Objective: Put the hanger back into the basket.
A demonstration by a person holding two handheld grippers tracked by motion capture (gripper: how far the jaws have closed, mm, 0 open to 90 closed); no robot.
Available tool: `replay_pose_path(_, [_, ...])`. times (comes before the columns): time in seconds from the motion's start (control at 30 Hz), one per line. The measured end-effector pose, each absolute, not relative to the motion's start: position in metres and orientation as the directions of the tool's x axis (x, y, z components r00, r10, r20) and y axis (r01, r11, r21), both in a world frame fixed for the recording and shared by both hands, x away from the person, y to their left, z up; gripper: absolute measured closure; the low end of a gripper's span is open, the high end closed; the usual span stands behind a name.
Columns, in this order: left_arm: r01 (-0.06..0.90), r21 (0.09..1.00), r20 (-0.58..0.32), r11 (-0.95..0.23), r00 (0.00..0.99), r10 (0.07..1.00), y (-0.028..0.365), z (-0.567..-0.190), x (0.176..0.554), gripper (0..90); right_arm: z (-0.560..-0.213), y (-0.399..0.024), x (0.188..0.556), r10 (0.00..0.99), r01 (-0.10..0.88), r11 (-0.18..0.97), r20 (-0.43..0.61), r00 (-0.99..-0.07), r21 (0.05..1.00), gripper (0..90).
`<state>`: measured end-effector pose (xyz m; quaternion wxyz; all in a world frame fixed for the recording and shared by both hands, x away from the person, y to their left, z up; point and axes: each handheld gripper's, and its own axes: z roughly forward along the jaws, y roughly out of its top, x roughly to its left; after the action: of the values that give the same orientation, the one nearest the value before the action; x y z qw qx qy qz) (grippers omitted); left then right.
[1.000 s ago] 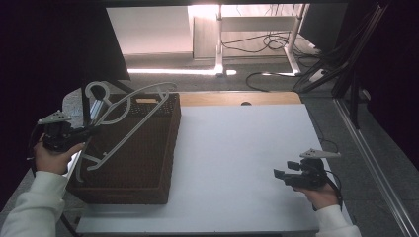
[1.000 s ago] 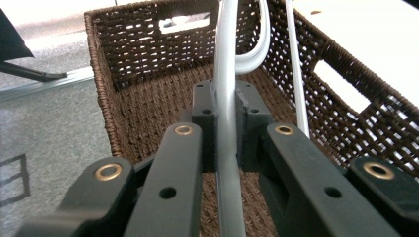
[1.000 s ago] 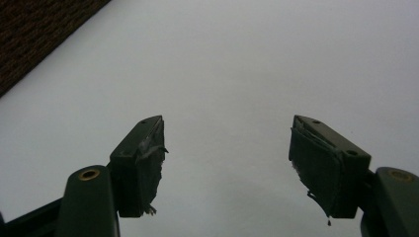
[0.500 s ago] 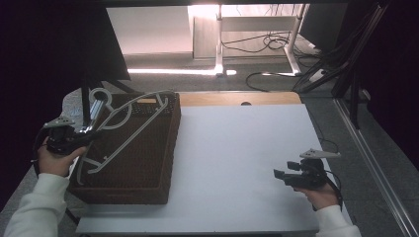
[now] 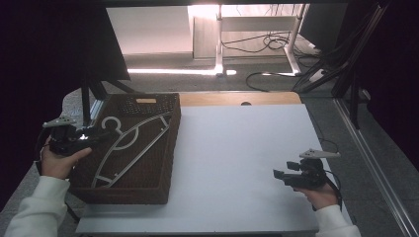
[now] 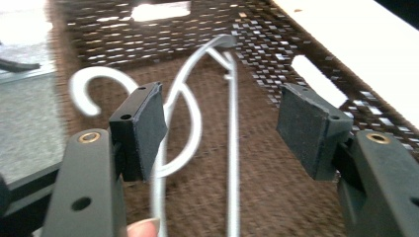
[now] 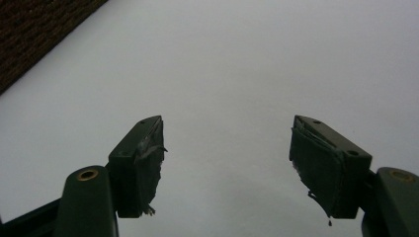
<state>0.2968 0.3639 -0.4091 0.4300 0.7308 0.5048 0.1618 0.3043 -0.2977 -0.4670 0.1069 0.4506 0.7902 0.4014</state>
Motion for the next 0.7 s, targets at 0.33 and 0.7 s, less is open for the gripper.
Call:
replay_pose_path(0.33, [0.595,0.792,-0.240,-0.134,0.506,0.829,0.313,-0.402,0.280,33.9,-0.466,-0.298,0.306,0.791,0.619,0.269,0.197,-0.579,0.737,30.0])
replay_pose_path(0.7, [0.556,0.809,-0.229,-0.192,0.597,0.769,0.254,-0.414,0.263,34.0,-0.465,-0.298,0.307,0.776,0.598,0.281,0.189,-0.602,0.751,27.8])
